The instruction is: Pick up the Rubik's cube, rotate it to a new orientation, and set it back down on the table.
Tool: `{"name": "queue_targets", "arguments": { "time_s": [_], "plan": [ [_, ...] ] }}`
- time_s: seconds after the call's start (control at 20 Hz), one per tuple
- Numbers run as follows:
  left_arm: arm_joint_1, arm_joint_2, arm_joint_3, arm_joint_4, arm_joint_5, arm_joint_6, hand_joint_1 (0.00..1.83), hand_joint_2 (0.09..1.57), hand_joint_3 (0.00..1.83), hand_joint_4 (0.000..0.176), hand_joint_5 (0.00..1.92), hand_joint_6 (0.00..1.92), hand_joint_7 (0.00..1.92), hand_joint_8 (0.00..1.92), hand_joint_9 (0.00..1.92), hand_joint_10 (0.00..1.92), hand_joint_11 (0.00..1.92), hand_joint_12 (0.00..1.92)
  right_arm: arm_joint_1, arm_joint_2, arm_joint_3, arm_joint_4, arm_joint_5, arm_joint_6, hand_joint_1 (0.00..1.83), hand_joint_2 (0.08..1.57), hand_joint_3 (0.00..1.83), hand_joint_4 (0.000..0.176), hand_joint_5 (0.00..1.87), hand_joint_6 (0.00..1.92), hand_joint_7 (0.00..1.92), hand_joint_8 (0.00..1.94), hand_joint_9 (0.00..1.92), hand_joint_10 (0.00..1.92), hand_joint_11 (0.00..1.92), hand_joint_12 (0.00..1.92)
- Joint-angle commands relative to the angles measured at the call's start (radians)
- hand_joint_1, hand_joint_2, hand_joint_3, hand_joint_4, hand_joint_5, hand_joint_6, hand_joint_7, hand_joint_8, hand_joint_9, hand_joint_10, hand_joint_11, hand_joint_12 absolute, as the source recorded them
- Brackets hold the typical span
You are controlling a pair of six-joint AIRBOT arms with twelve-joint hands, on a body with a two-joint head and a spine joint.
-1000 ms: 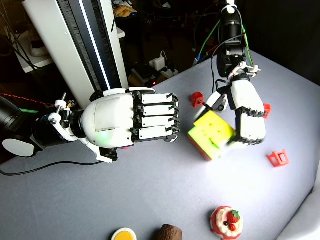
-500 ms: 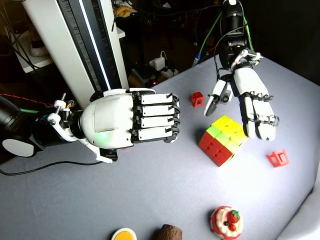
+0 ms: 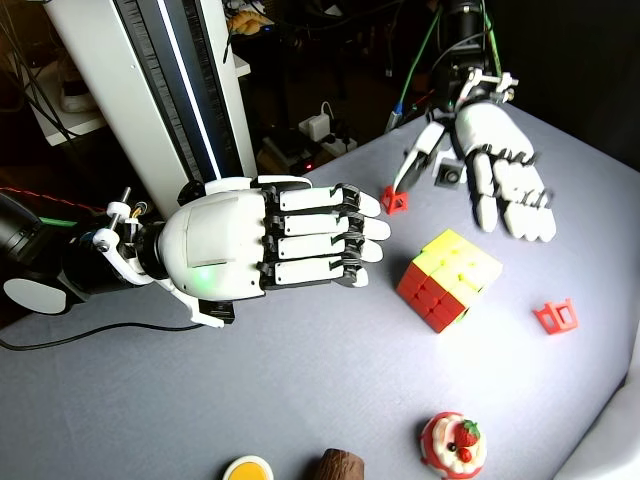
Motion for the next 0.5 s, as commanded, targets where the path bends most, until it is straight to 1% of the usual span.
{"name": "queue_targets", "arguments": {
  "time_s": [0.0, 0.05, 0.1, 0.15, 0.2, 0.25, 0.3, 0.35, 0.4, 0.45],
  "plan": [
    [-0.004, 0.006, -0.007, -0.014, -0.146, 0.005, 0.0, 1.01, 0.0, 0.083, 0.0, 0.0, 0.0, 0.0, 0.0, 0.0, 0.0, 0.0, 0.006, 0.004, 0.001, 0.037, 0.113, 0.006, 0.0, 1.36, 0.0, 0.0, 0.0, 0.03, 0.0, 0.0, 0.0, 0.01, 0.0, 0.01],
    [0.0, 0.016, -0.016, -0.018, -0.162, 0.017, 0.0, 0.97, 0.0, 0.092, 0.0, 0.0, 0.0, 0.0, 0.0, 0.0, 0.0, 0.0, 0.005, 0.008, 0.001, 0.044, 0.112, 0.006, 0.0, 1.35, 0.0, 0.0, 0.0, 0.01, 0.0, 0.0, 0.0, 0.0, 0.0, 0.0],
    [0.006, 0.026, -0.023, -0.025, -0.181, 0.022, 0.0, 0.93, 0.0, 0.085, 0.0, 0.0, 0.0, 0.0, 0.0, 0.0, 0.0, 0.0, 0.003, 0.012, 0.0, 0.053, 0.112, 0.006, 0.0, 1.32, 0.0, 0.0, 0.0, 0.0, 0.0, 0.0, 0.0, 0.0, 0.0, 0.0],
    [0.011, 0.03, -0.026, -0.031, -0.191, 0.025, 0.0, 0.91, 0.0, 0.101, 0.0, 0.0, 0.0, 0.0, 0.0, 0.0, 0.0, 0.0, 0.003, 0.015, -0.001, 0.059, 0.112, 0.006, 0.0, 1.31, 0.0, 0.0, 0.0, 0.0, 0.0, 0.0, 0.0, 0.0, 0.0, 0.0],
    [0.019, 0.038, -0.03, -0.039, -0.206, 0.027, 0.0, 0.92, 0.0, 0.105, 0.0, 0.0, 0.0, 0.0, 0.0, 0.0, 0.0, 0.0, 0.003, 0.019, -0.003, 0.067, 0.113, 0.006, 0.0, 1.3, 0.0, 0.0, 0.0, 0.0, 0.0, 0.0, 0.0, 0.0, 0.0, 0.0],
    [0.027, 0.045, -0.035, -0.049, -0.218, 0.034, 0.0, 0.95, 0.01, 0.077, 0.0, 0.0, 0.0, 0.0, 0.0, 0.0, 0.0, 0.0, 0.003, 0.023, -0.005, 0.072, 0.117, 0.006, 0.0, 1.28, 0.0, 0.0, 0.0, 0.0, 0.0, 0.0, 0.0, 0.0, 0.0, 0.0],
    [0.034, 0.052, -0.039, -0.06, -0.232, 0.04, 0.0, 0.97, 0.02, 0.094, 0.0, 0.0, 0.0, 0.0, 0.0, 0.0, 0.0, 0.0, 0.003, 0.027, -0.007, 0.076, 0.122, 0.006, 0.0, 1.27, 0.0, 0.0, 0.0, 0.0, 0.0, 0.0, 0.0, 0.0, 0.0, 0.0],
    [0.044, 0.062, -0.045, -0.073, -0.251, 0.046, 0.0, 1.0, 0.03, 0.104, 0.0, 0.0, 0.0, 0.0, 0.0, 0.0, 0.0, 0.0, 0.003, 0.032, -0.01, 0.08, 0.128, 0.006, 0.0, 1.27, 0.0, 0.0, 0.0, 0.0, 0.0, 0.0, 0.0, 0.0, 0.0, 0.0],
    [0.05, 0.069, -0.048, -0.08, -0.264, 0.049, 0.0, 1.02, 0.01, 0.104, 0.0, 0.0, 0.0, 0.0, 0.0, 0.0, 0.0, 0.0, 0.003, 0.038, -0.015, 0.085, 0.133, 0.006, 0.0, 1.27, 0.0, 0.0, 0.0, 0.0, 0.0, 0.0, 0.0, 0.0, 0.0, 0.0],
    [0.061, 0.081, -0.056, -0.092, -0.283, 0.056, 0.0, 1.02, 0.01, 0.144, 0.0, 0.0, 0.0, 0.0, 0.0, 0.0, 0.0, 0.0, 0.003, 0.048, -0.023, 0.09, 0.142, 0.006, 0.0, 1.27, 0.0, 0.0, 0.0, 0.0, 0.0, 0.0, 0.0, 0.0, 0.0, 0.0]
  ]
}}
